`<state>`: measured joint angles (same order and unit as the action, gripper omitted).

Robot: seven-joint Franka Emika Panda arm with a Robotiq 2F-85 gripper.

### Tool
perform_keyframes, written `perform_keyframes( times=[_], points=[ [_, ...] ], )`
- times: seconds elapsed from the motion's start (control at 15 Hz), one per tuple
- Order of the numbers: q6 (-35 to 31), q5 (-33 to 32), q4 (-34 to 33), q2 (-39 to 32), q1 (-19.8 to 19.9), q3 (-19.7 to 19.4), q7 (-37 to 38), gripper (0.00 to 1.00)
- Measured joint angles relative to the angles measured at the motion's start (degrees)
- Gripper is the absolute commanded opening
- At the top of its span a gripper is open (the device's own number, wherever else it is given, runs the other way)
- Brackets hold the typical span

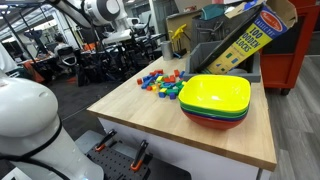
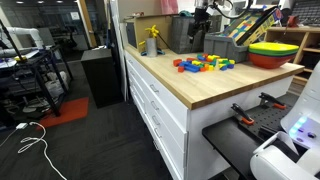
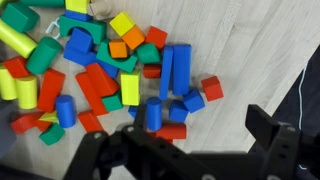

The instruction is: Move the red block next to the grey tub

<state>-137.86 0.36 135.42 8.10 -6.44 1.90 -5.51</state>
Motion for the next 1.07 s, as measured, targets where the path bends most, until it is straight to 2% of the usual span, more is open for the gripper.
perform_keyframes(
  times=[0.27,0.67,1.07],
  points=[
    [-1.92,1.95,-1.44,-4.19,-0.03,0.36,-0.26,1.00],
    [-3.95,6.12,-4.74,-10.05,-0.43,3.54,-4.72,1.00],
    [-6.06,6.67,-6.31,-15.36,-0.63,5.62,-6.74,1.00]
  ],
)
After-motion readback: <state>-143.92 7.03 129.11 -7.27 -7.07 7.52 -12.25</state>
